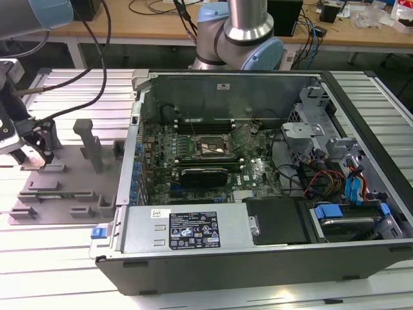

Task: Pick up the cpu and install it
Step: 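Pick up the cpu and move it towards the insertion slot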

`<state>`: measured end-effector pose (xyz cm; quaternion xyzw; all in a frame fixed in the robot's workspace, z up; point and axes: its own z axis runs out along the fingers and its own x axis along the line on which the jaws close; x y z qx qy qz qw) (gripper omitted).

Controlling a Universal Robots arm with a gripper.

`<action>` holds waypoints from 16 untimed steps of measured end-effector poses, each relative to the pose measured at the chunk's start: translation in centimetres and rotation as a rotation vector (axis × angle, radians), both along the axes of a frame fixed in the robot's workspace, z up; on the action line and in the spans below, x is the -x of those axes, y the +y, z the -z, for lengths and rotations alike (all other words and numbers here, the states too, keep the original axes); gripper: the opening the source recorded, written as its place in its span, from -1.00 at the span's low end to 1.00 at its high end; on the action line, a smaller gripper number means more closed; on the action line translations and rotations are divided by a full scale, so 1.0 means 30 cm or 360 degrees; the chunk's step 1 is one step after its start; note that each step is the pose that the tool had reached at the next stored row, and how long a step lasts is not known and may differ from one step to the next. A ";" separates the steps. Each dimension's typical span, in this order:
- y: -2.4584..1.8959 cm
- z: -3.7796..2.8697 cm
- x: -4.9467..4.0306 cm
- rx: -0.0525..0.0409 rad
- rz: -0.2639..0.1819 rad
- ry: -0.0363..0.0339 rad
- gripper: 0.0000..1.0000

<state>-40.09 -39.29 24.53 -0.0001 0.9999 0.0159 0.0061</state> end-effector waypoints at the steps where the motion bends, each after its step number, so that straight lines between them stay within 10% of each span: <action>1: 0.000 -0.005 0.000 0.0000 0.0000 0.0000 0.09; 16: 0.000 -0.083 0.000 0.0000 0.0000 0.0000 0.09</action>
